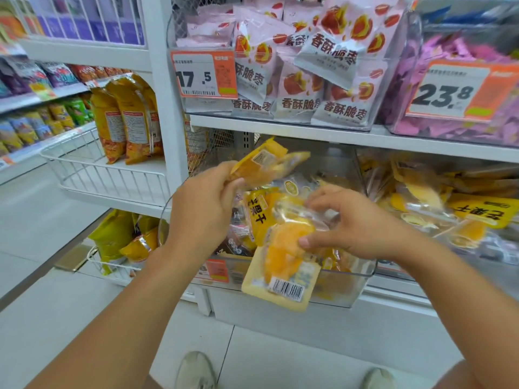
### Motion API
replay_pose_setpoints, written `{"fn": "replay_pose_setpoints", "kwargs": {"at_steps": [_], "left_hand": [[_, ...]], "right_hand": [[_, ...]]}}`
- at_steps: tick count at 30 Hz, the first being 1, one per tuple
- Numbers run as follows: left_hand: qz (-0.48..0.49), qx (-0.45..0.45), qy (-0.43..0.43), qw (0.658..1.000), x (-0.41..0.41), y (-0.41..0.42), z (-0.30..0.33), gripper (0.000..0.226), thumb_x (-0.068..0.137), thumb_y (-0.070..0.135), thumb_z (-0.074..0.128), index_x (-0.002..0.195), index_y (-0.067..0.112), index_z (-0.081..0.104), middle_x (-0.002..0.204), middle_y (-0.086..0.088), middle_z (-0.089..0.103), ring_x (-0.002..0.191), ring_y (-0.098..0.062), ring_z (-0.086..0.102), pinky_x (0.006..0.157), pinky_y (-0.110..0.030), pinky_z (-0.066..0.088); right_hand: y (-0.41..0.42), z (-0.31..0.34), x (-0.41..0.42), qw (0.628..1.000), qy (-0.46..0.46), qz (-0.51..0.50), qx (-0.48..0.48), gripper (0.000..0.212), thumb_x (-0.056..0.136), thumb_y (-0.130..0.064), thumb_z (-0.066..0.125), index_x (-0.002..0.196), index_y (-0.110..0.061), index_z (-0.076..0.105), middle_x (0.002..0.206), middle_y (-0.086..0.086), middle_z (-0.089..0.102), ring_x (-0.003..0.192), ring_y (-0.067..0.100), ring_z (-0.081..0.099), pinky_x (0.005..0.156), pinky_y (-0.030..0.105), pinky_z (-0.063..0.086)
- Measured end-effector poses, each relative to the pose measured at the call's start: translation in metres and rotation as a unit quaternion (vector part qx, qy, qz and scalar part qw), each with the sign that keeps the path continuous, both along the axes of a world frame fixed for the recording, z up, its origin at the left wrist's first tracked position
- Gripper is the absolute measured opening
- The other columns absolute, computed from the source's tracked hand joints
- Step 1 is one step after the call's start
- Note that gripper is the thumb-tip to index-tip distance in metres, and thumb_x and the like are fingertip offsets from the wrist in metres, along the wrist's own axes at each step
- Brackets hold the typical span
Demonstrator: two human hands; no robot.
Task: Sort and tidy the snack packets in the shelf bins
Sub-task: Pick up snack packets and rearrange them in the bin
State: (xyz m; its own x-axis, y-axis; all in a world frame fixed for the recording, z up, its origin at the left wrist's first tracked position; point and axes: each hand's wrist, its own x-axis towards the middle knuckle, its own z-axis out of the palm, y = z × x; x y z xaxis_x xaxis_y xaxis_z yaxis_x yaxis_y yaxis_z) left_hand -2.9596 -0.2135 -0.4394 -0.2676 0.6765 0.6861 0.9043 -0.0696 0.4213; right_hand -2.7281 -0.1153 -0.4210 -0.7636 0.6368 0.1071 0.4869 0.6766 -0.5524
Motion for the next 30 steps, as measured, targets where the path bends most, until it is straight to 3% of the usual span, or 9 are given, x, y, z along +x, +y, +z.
{"fn": "replay_pose_setpoints", "kwargs": {"at_steps": [2,4,8,11,15,21,24,26,30], "left_hand": [[-0.040,0.001,0.016,0.999,0.004,-0.003,0.000,0.020,0.102,0.029,0.055,0.117,0.025,0.067,0.078,0.016,0.054,0.072,-0.004,0.044,0.060,-0.018,0.032],[-0.080,-0.004,0.032,0.996,0.010,-0.005,-0.005,0.019,0.101,0.027,0.055,0.117,0.025,0.066,0.084,0.017,0.057,0.075,-0.002,0.046,0.063,-0.012,0.033],[-0.073,0.002,0.028,0.997,0.023,-0.001,-0.015,0.018,0.098,0.033,0.053,0.110,0.025,0.065,0.084,0.018,0.054,0.075,-0.008,0.051,0.062,-0.029,0.043],[-0.100,0.046,0.057,0.992,0.037,0.000,-0.016,0.022,0.099,0.028,0.055,0.116,0.021,0.066,0.092,0.017,0.056,0.081,-0.005,0.050,0.065,-0.028,0.042],[-0.071,0.133,0.092,0.984,0.053,0.002,-0.012,0.025,0.102,0.026,0.052,0.112,0.010,0.069,0.102,-0.003,0.069,0.092,-0.024,0.063,0.073,-0.040,0.052],[-0.163,0.119,0.186,0.962,0.076,0.015,-0.022,0.029,0.093,0.012,0.051,0.119,0.024,0.054,0.132,-0.003,0.065,0.103,-0.029,0.064,0.081,-0.044,0.051],[-0.194,0.080,0.134,0.968,0.084,0.021,-0.028,0.032,0.082,0.013,0.050,0.111,0.025,0.055,0.130,0.003,0.066,0.110,-0.027,0.061,0.090,-0.047,0.049],[-0.245,0.046,0.060,0.967,0.079,0.024,-0.028,0.035,0.078,0.011,0.047,0.109,0.025,0.057,0.130,0.010,0.064,0.128,-0.013,0.050,0.108,-0.049,0.039],[-0.299,0.001,0.019,0.954,0.076,0.027,-0.028,0.032,0.081,0.013,0.045,0.107,0.022,0.061,0.128,0.012,0.058,0.130,0.003,0.043,0.118,-0.020,0.024]], "right_hand": [[-0.003,-0.002,-0.006,1.000,-0.002,-0.005,0.031,0.042,0.073,-0.042,0.084,0.107,-0.021,0.073,0.121,-0.006,0.066,0.109,0.009,0.060,0.097,0.035,0.048],[-0.004,0.001,-0.005,0.998,0.050,-0.037,0.011,0.027,0.078,-0.033,0.083,0.095,-0.017,0.069,0.095,-0.002,0.071,0.089,0.015,0.067,0.086,0.040,0.054],[0.000,0.010,0.022,0.954,0.238,-0.086,-0.162,0.025,0.078,-0.009,0.078,0.086,0.001,0.056,0.084,0.024,0.070,0.078,0.036,0.073,0.074,0.056,0.060],[-0.002,0.018,0.038,0.923,0.361,-0.088,-0.105,0.023,0.070,-0.009,0.078,0.085,-0.003,0.061,0.086,0.020,0.072,0.081,0.034,0.073,0.073,0.050,0.062],[-0.005,0.010,0.043,0.903,0.395,-0.155,-0.074,0.018,0.075,-0.002,0.080,0.083,-0.006,0.064,0.084,0.013,0.075,0.077,0.027,0.075,0.065,0.037,0.062],[-0.008,0.000,0.034,0.800,0.403,-0.224,-0.385,0.017,0.091,0.004,0.058,0.105,0.004,0.068,0.092,0.016,0.076,0.074,0.021,0.074,0.057,0.027,0.060],[-0.009,0.000,0.033,0.772,0.416,-0.232,-0.420,0.028,0.094,-0.004,0.052,0.115,0.002,0.069,0.108,0.019,0.073,0.095,0.033,0.071,0.078,0.042,0.061],[-0.011,0.003,0.037,0.753,0.430,-0.227,-0.443,0.034,0.099,-0.022,0.045,0.110,0.000,0.069,0.107,0.018,0.072,0.091,0.034,0.071,0.083,0.046,0.057],[-0.025,0.018,0.031,0.720,0.413,-0.128,-0.542,0.072,0.093,-0.063,0.044,0.125,-0.002,0.065,0.119,0.023,0.068,0.109,0.035,0.068,0.095,0.054,0.053]]}}
